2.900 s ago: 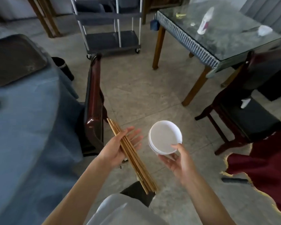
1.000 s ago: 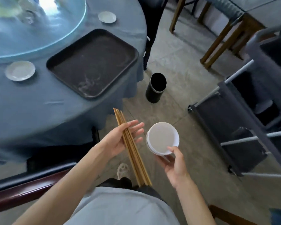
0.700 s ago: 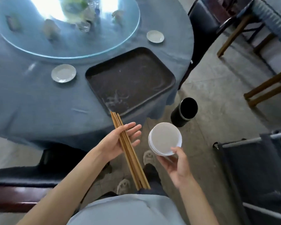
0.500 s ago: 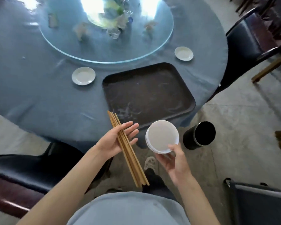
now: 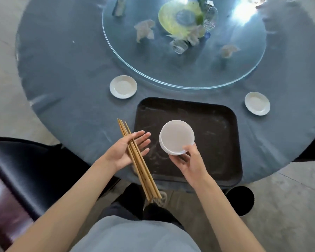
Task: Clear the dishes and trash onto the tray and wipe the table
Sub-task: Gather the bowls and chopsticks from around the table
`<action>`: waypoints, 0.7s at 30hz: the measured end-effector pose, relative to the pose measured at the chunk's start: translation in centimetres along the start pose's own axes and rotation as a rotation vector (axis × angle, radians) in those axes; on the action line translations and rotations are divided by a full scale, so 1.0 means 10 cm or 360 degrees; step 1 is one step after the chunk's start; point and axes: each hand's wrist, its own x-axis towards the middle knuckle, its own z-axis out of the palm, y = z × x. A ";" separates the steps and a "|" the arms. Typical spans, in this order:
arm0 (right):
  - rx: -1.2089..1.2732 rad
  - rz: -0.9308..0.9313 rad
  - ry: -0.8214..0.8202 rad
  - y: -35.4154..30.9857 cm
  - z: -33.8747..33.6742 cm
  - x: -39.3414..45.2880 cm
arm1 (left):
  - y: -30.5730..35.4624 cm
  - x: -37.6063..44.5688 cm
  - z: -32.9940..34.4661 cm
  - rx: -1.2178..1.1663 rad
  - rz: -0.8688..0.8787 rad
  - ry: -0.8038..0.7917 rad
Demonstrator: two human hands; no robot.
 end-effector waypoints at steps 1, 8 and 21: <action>-0.0002 0.0018 -0.0006 -0.05 0.08 0.13 | 0.07 0.07 0.00 -0.0012 -0.0009 0.0016; -0.0170 0.0087 -0.0036 -0.24 0.57 0.81 | 0.48 0.57 -0.02 0.0020 -0.0088 0.0081; -0.0286 0.0186 0.0055 -0.33 0.96 1.18 | 0.85 0.93 -0.18 0.0127 -0.0231 0.0138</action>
